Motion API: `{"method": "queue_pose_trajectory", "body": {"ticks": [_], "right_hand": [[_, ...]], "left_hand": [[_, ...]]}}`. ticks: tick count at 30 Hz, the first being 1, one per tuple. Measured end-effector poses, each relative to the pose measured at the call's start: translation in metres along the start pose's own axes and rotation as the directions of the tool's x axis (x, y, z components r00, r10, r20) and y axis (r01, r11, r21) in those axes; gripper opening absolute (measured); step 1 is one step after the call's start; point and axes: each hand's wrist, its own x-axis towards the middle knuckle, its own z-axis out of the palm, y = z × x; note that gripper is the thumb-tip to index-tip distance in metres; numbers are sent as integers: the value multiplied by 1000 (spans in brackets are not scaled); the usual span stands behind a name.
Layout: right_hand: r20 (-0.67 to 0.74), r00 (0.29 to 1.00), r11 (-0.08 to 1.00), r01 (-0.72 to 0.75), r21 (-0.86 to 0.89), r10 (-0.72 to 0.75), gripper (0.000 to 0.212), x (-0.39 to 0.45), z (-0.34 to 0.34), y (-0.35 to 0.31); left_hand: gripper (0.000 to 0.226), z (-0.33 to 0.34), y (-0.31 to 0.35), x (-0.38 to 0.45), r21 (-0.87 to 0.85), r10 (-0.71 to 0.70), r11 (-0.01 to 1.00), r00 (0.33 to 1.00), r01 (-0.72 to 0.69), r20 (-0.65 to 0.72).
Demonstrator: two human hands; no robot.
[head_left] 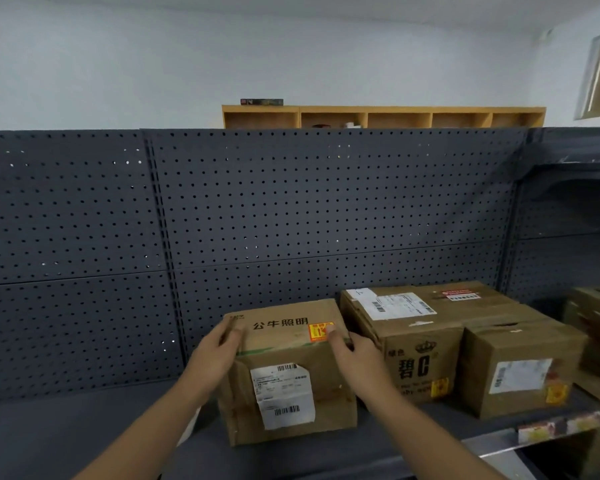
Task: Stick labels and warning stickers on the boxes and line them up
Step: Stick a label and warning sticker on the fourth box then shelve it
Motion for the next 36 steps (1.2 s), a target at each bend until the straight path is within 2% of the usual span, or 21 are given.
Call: {"method": "queue_pose_trajectory", "body": {"ticks": [3, 5, 9, 12, 15, 17, 19, 20, 22, 25, 28, 30, 33, 36], "right_hand": [[2, 995, 994, 103, -46, -103, 64, -9, -2, -23], [-32, 980, 970, 189, -156, -196, 70, -12, -1, -41], [-66, 927, 867, 318, -384, -369, 49, -16, 5, -75], [-10, 915, 803, 350, -483, -404, 53, -17, 15, -91], [21, 872, 704, 409, -581, -489, 55, -16, 32, -101], [35, 846, 643, 431, -633, -533, 54, -13, 44, -101], [42, 821, 591, 445, -673, -570, 54, -10, 53, -96], [49, 808, 576, 460, -676, -587, 54, -9, 57, -95], [80, 790, 550, 492, -674, -608, 57, -10, 64, -92], [129, 789, 559, 530, -638, -601, 64, -9, 71, -91], [235, 820, 680, 567, -465, -522, 58, -8, 69, -96], [292, 814, 727, 581, -366, -503, 53, -7, 65, -98], [289, 792, 724, 609, -324, -537, 38, 1, 51, -91], [226, 811, 752, 585, -305, -539, 26, 12, 26, -83]], "left_hand": [[54, -10, 1, -4, -136, -28, 990, 999, 23, -35], [49, -17, -2, -7, -230, -62, 972, 996, 45, -66], [31, -13, -8, -26, -354, -152, 928, 985, 114, -82], [37, -3, -29, -32, -381, -188, 913, 979, 148, -72], [43, 8, -54, -30, -305, -200, 935, 979, 180, -37], [60, 19, -72, -22, -262, -209, 944, 978, 203, 5], [67, 31, -99, -1, -277, -211, 937, 977, 213, 35], [72, 33, -104, 7, -324, -245, 911, 967, 255, 72], [80, 33, -70, -8, -389, -305, 856, 940, 340, 151], [71, 29, -31, -26, -400, -323, 829, 918, 391, 228], [67, 24, -18, -30, -408, -314, 832, 925, 376, 211], [71, 21, -18, -27, -469, -297, 808, 934, 357, 200], [74, 24, -15, -20, -510, -255, 796, 944, 327, 209], [68, 24, 2, -21, -528, -240, 800, 958, 285, 154]]}}
